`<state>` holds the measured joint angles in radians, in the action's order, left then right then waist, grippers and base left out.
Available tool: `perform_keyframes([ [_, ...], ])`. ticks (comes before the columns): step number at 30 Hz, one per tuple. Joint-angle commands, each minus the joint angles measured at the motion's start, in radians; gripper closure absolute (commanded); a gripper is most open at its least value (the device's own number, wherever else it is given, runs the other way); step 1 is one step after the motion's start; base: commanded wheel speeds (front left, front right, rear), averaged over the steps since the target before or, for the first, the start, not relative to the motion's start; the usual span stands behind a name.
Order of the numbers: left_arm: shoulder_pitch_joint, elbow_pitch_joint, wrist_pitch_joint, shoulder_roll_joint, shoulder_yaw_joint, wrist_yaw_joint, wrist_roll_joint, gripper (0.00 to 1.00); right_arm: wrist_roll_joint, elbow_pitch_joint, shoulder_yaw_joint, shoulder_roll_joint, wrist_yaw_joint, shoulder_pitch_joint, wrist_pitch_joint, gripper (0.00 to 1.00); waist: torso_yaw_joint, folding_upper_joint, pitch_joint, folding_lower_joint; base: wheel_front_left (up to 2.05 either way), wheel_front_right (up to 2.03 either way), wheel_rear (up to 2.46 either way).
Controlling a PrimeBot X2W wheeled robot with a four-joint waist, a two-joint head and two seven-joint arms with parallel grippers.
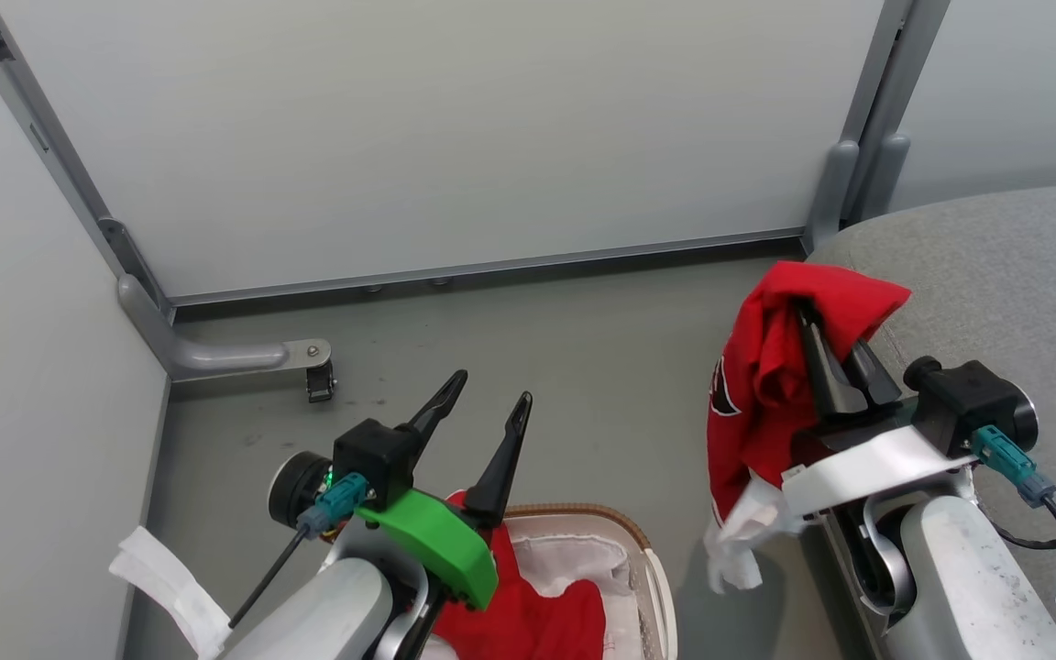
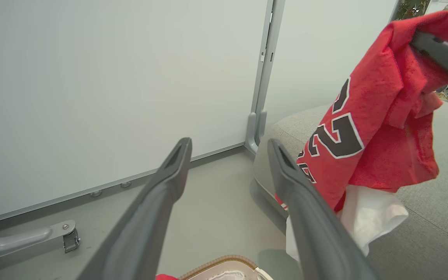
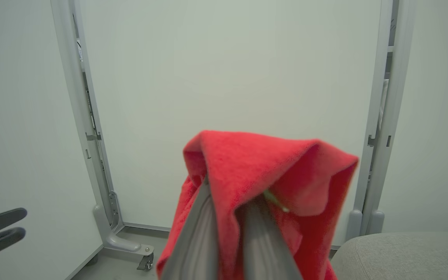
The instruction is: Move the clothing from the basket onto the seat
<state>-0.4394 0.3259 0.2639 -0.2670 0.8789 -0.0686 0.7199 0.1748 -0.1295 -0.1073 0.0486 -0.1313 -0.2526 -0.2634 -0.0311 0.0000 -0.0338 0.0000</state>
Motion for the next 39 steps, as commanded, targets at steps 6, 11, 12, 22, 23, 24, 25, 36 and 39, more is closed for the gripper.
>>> perform_keyframes([
  [6, 0.081, -0.006, 0.001, 0.028, -0.064, 0.021, -0.074, 0.00, -0.016, 0.000, 0.028, 0.003, 0.001, 0.018, -0.002, 1.00, -0.033, 0.0000, 0.005, 0.0000, 0.00, 0.00, 0.00],
  [11, 0.112, 0.003, 0.000, 0.052, -0.096, 0.035, -0.111, 0.00, -0.038, -0.008, 0.034, 0.007, 0.001, -0.002, -0.002, 1.00, -0.097, 0.0000, 0.021, 0.0000, 0.00, 0.00, 0.00],
  [12, 0.116, 0.005, 0.000, 0.055, -0.103, 0.040, -0.122, 0.00, -0.042, -0.007, 0.032, 0.009, 0.001, -0.008, -0.002, 1.00, -0.117, 0.0000, 0.026, 0.0000, 0.00, 0.00, 0.00],
  [22, 0.102, 0.028, 0.001, 0.108, -0.139, 0.081, -0.194, 0.00, -0.053, -0.012, 0.048, 0.026, 0.001, -0.027, -0.002, 1.00, -0.337, 0.0000, 0.090, 0.0000, 0.00, 0.00, 0.00],
  [23, 0.096, 0.033, 0.000, 0.113, -0.138, 0.087, -0.200, 0.00, -0.054, -0.013, 0.053, 0.028, 0.001, -0.026, -0.002, 1.00, -0.351, 0.0000, 0.094, 0.0000, 0.00, 0.00, 0.00],
  [24, 0.091, 0.039, 0.001, 0.119, -0.139, 0.093, -0.205, 0.00, -0.054, -0.013, 0.059, 0.031, 0.001, -0.026, -0.002, 1.00, -0.368, 0.0000, 0.100, 0.0000, 0.00, 0.00, 0.00],
  [25, 0.088, 0.045, 0.000, 0.124, -0.140, 0.098, -0.209, 0.00, -0.055, -0.014, 0.065, 0.033, 0.001, -0.026, -0.002, 1.00, -0.381, 0.0000, 0.104, 0.0000, 0.00, 0.00, 0.00],
  [36, 0.076, 0.097, 0.000, 0.151, -0.137, 0.139, -0.250, 0.00, -0.048, -0.030, 0.113, 0.050, 0.001, -0.020, -0.002, 1.00, -0.422, 0.0000, 0.141, 0.0000, 0.00, 0.00, 0.00],
  [39, 0.067, 0.101, 0.000, 0.155, -0.136, 0.146, -0.259, 0.00, -0.056, -0.045, 0.123, 0.055, 0.001, -0.042, -0.002, 1.00, -0.406, 0.0000, 0.159, 0.0000, 0.00, 0.00, 0.00],
])
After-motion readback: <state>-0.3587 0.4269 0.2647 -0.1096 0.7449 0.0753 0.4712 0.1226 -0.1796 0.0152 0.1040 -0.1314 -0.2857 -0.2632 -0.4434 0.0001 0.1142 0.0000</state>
